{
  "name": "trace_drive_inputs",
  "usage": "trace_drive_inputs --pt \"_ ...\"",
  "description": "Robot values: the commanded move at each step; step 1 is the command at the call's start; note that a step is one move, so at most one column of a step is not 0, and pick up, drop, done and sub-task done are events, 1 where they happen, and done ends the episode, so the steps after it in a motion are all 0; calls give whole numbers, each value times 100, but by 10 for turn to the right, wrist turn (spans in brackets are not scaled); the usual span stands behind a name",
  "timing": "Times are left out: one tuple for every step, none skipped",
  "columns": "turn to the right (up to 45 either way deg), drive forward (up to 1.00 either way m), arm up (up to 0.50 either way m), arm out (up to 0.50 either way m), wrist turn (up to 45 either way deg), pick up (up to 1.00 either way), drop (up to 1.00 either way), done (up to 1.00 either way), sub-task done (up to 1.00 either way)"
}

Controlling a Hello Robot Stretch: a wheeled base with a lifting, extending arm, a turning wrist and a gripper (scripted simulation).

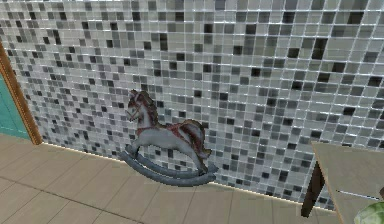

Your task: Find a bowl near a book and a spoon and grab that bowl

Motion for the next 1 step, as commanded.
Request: trace_drive_inputs --pt "0 0 0 0 450 0 0 0 0"
